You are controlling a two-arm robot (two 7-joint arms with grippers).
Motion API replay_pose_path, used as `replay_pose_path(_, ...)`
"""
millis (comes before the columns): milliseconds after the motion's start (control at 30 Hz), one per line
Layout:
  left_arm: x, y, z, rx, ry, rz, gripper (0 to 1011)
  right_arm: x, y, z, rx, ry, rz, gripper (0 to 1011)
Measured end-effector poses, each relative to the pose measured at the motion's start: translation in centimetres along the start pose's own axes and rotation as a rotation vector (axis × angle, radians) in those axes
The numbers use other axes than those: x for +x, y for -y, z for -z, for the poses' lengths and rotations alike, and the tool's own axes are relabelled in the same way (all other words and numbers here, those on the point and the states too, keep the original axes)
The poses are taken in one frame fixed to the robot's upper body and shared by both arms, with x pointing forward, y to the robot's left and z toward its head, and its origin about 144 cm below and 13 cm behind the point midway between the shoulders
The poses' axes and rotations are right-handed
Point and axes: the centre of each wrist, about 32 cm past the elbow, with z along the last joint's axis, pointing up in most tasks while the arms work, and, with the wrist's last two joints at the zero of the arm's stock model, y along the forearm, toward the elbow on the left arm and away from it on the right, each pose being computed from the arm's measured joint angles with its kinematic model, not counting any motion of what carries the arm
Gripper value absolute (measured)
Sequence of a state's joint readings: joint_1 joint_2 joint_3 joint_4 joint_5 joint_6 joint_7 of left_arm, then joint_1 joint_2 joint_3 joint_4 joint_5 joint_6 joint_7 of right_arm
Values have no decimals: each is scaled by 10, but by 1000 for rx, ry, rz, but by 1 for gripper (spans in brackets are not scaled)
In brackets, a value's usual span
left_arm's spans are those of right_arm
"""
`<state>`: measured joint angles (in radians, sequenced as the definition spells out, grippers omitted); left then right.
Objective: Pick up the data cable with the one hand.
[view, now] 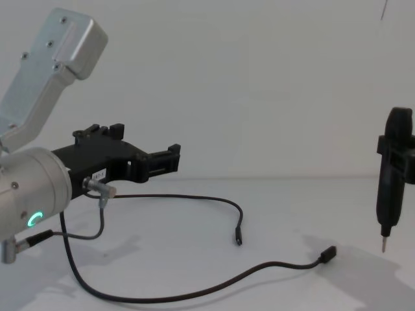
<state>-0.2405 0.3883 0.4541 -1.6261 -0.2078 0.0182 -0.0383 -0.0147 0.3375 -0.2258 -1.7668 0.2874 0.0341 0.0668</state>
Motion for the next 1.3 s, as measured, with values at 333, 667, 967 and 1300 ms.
replay_pose_path(333,8,-3,-3,16,-8,96,1001,0,0,0,0,0,0,279)
replay_pose_path(667,21,-9,-12,63,-18,258,1001,0,0,0,0,0,0,279)
replay_pose_path(967,30,-9,-25,128,-29,404,1001,0,0,0,0,0,0,279)
replay_pose_path(1300,32,1,-43,234,-66,563,1001,0,0,0,0,0,0,279)
